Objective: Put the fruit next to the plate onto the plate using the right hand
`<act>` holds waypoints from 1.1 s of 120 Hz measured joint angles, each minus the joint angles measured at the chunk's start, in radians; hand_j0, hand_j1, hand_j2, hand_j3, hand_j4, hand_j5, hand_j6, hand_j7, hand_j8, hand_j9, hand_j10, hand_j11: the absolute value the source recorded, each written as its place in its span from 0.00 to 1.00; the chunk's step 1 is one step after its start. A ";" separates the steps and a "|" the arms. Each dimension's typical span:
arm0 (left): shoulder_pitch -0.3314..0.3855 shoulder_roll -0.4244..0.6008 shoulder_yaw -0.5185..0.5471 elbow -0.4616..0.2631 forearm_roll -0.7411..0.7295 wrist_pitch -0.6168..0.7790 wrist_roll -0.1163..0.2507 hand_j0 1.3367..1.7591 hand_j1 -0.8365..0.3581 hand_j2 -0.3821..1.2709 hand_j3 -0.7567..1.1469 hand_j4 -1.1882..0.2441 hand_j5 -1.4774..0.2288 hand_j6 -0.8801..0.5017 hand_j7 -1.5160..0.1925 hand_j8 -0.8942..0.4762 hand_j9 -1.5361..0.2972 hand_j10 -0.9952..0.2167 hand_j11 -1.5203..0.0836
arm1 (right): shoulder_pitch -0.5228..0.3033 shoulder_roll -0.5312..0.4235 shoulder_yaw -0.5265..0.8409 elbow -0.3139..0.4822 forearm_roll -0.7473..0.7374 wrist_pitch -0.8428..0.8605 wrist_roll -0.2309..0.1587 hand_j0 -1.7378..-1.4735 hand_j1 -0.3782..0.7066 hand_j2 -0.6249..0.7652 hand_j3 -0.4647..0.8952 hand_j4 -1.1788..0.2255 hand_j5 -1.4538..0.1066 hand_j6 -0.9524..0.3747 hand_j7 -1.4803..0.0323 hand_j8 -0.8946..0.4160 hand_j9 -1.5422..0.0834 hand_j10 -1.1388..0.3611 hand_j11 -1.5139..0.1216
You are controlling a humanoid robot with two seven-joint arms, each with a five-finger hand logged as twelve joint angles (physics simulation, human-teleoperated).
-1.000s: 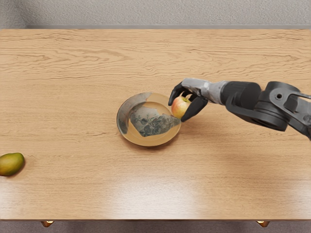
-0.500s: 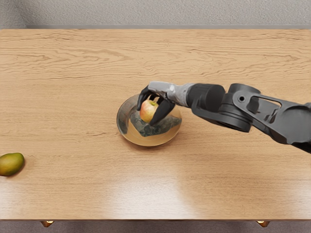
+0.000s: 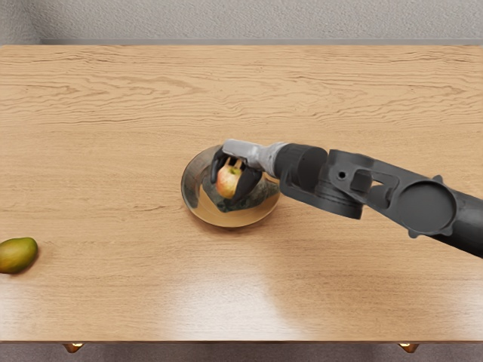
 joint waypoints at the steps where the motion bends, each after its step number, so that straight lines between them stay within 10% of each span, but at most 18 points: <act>1: 0.000 0.000 0.000 0.000 0.000 0.000 0.000 0.76 0.75 0.26 0.40 0.66 0.68 0.46 0.70 0.47 0.66 0.62 0.75 | 0.000 0.000 0.000 -0.001 0.000 -0.001 0.000 0.34 0.58 0.53 0.34 0.36 0.33 0.43 0.38 0.43 0.37 0.34 0.34; 55: 0.000 0.000 0.000 0.000 0.000 0.000 0.000 0.76 0.75 0.26 0.40 0.66 0.68 0.46 0.70 0.47 0.66 0.62 0.75 | -0.011 -0.030 0.029 0.010 0.131 -0.020 0.000 0.31 0.19 0.45 0.34 0.72 0.79 0.61 0.83 0.58 0.81 0.65 0.79; 132: 0.000 0.000 0.000 0.000 0.000 0.000 0.000 0.76 0.75 0.26 0.40 0.66 0.68 0.46 0.70 0.47 0.66 0.62 0.75 | -0.088 -0.442 0.299 -0.043 1.116 0.492 0.000 0.30 0.07 0.44 0.34 0.81 0.89 0.69 0.94 0.65 0.91 0.73 0.89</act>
